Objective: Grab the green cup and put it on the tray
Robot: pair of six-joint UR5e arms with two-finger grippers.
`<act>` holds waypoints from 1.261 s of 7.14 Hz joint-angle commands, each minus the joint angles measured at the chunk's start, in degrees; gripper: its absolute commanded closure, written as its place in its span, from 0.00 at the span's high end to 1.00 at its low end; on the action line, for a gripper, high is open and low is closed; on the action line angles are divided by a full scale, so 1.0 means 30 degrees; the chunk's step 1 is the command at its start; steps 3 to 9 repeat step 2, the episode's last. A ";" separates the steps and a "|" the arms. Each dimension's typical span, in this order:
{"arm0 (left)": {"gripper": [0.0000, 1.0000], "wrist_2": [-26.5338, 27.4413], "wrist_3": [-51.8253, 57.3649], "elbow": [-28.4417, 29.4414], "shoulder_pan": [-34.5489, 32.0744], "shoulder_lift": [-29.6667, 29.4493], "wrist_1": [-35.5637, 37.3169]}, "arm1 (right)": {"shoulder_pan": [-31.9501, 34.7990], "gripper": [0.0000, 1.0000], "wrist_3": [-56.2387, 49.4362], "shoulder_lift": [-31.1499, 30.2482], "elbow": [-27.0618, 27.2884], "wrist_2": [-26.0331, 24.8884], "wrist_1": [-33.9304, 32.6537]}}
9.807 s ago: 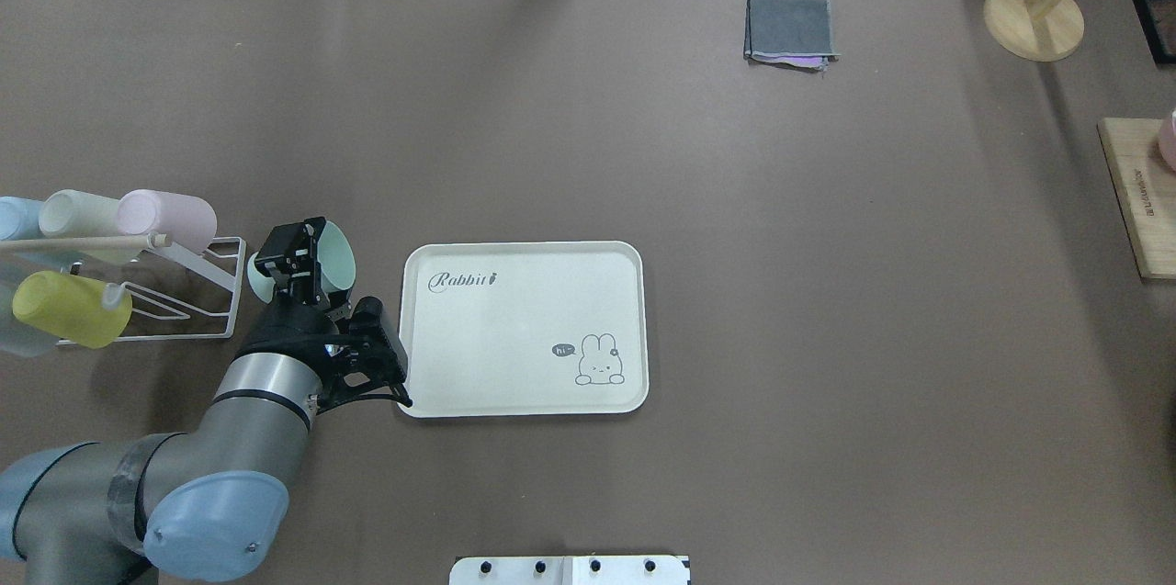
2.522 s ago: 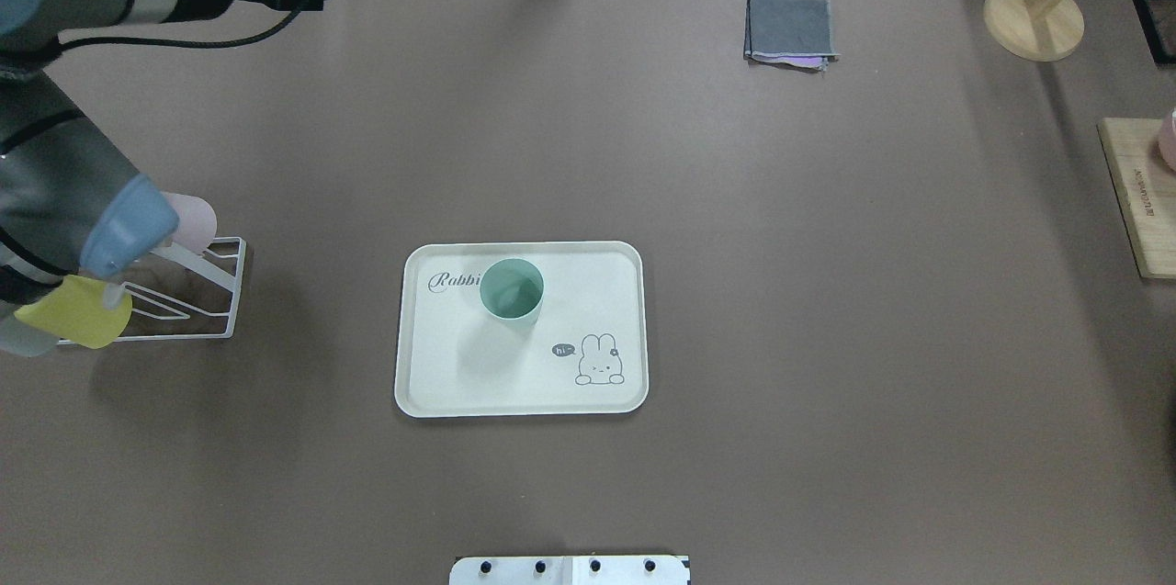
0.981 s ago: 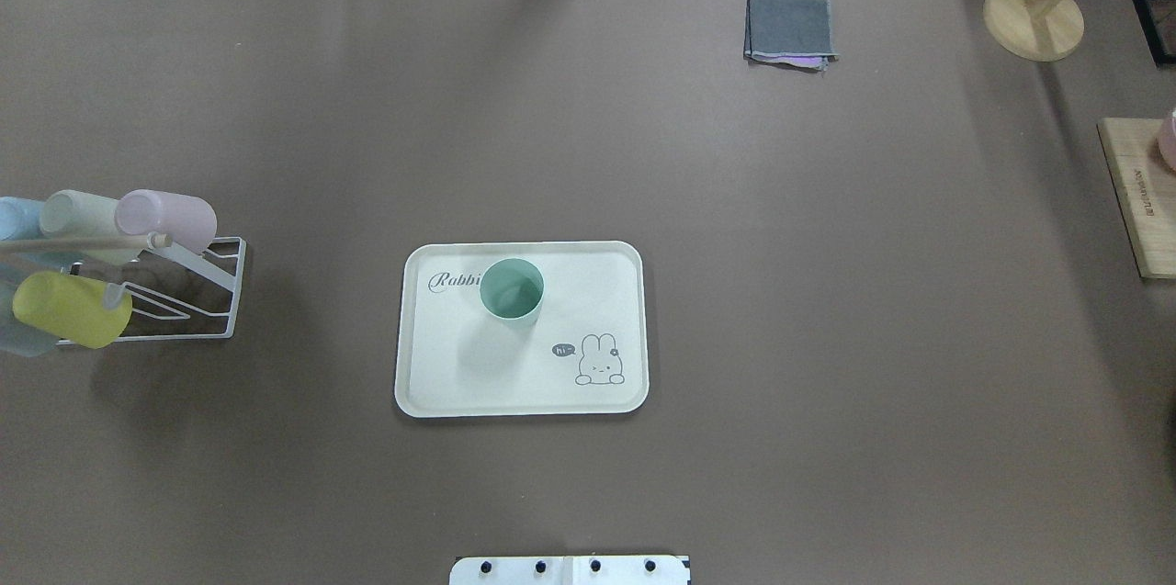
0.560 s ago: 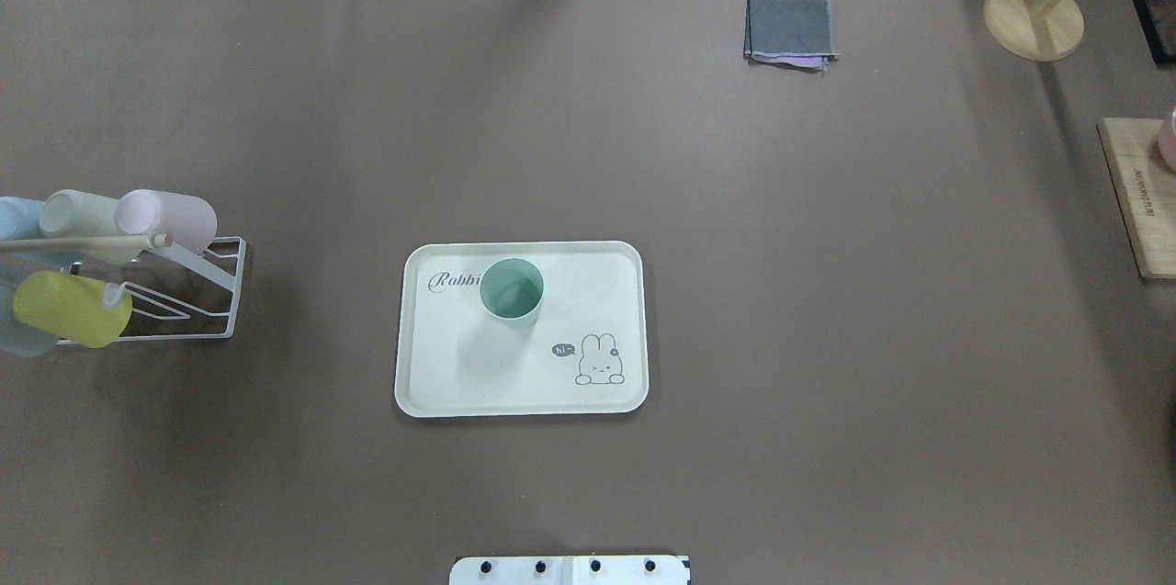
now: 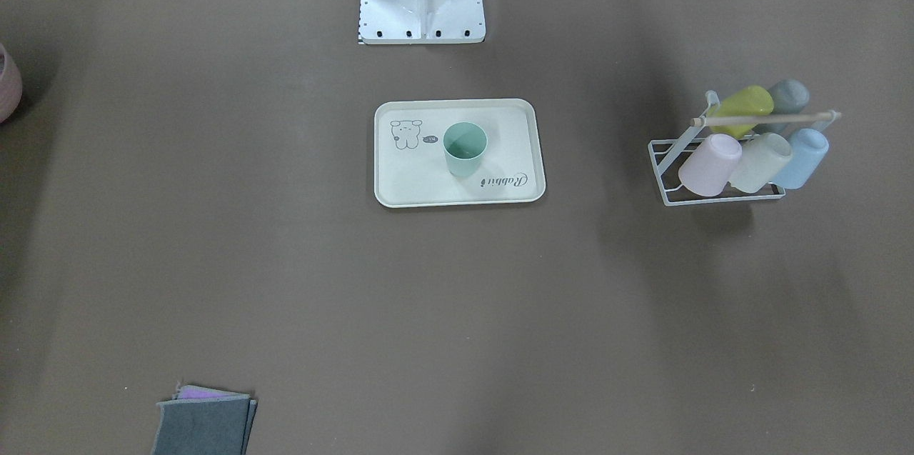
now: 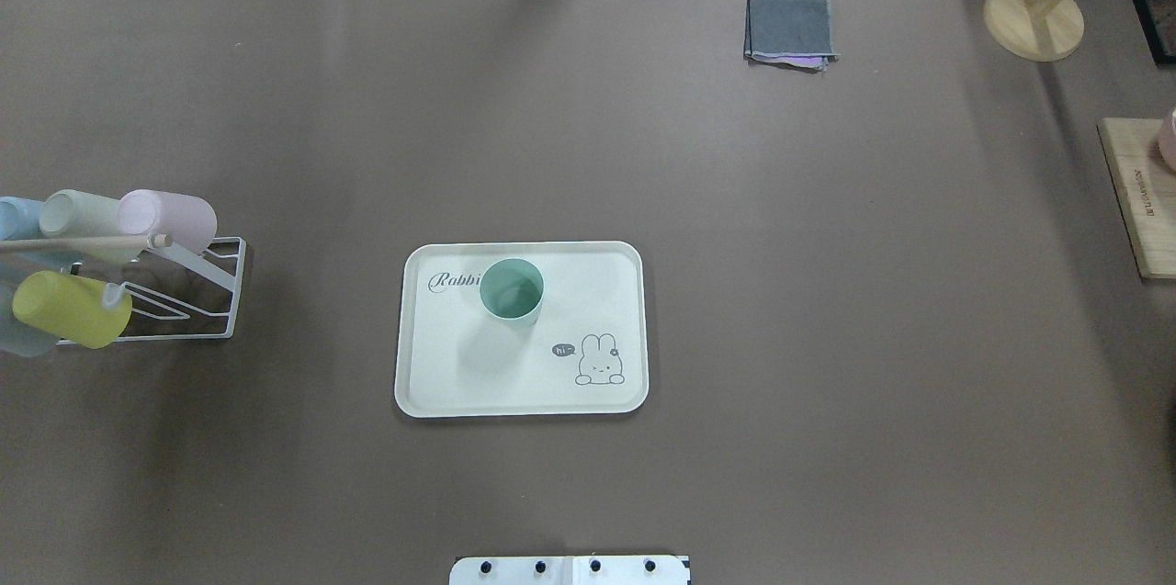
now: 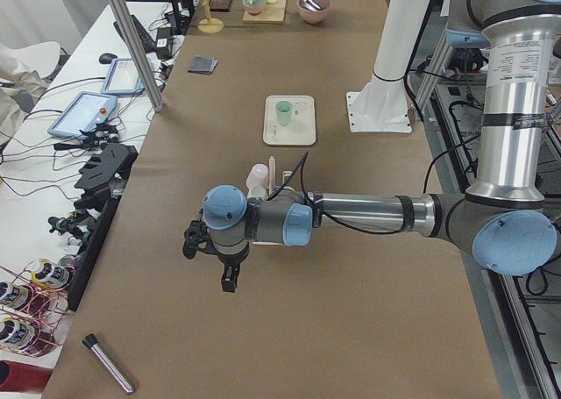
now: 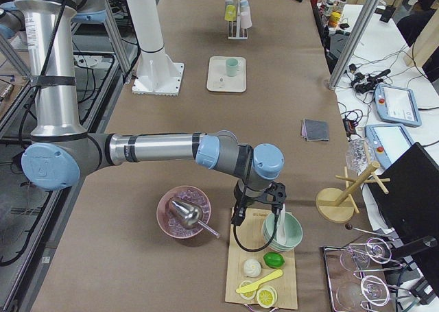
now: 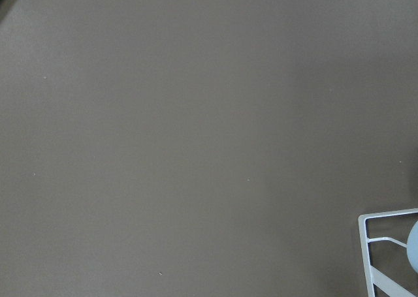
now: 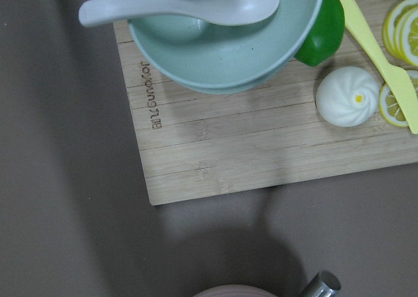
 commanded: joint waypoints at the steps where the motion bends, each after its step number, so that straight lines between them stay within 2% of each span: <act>1: 0.98 0.0010 0.0000 -0.0029 -0.0076 0.0067 0.0075 | 0.0000 1.00 0.0000 -0.0003 0.0007 0.0023 0.0000; 9: 0.98 0.0010 0.0000 -0.0030 -0.0076 0.0097 0.0075 | 0.0000 1.00 0.0000 -0.0003 0.0036 0.0023 0.0000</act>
